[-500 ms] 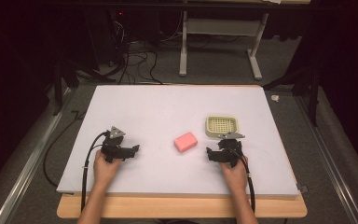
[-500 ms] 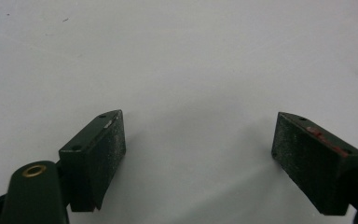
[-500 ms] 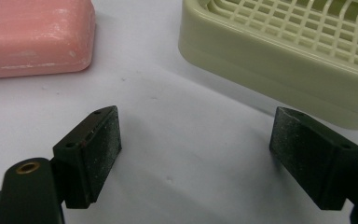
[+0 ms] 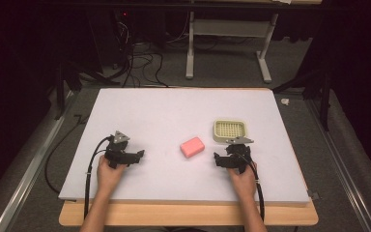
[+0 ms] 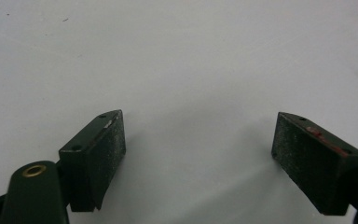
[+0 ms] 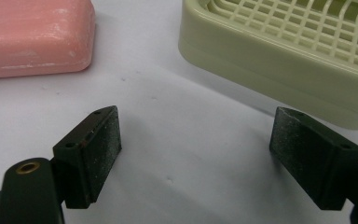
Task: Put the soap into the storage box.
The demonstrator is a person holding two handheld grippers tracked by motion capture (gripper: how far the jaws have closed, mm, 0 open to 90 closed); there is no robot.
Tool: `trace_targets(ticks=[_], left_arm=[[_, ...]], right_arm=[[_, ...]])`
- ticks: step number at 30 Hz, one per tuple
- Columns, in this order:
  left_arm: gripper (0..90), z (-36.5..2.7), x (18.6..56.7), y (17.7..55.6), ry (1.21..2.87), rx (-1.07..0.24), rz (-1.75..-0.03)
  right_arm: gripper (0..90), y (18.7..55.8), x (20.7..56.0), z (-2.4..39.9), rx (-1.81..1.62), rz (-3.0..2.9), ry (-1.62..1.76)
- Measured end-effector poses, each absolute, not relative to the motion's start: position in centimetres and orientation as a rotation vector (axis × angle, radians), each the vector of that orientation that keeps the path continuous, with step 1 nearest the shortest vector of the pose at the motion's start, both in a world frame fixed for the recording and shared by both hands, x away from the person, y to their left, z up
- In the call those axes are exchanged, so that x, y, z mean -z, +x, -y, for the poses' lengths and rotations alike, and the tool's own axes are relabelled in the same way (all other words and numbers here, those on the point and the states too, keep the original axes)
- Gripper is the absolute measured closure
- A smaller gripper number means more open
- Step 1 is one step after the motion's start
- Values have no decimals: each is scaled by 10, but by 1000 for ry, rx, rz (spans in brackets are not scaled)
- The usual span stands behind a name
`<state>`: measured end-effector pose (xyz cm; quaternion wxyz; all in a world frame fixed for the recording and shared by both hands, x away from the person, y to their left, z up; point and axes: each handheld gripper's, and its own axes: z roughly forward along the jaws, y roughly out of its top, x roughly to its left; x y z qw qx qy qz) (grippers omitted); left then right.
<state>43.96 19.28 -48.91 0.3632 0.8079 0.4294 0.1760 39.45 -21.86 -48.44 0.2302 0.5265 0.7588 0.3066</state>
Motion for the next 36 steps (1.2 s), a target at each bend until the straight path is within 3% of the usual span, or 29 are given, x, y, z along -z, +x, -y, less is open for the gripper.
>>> trace_targets(ticks=[36], left_arm=[[179,-192,489,440,2080,-453,-1105]], right_arm=[[160,392,480,220,-858,-2073,1478]])
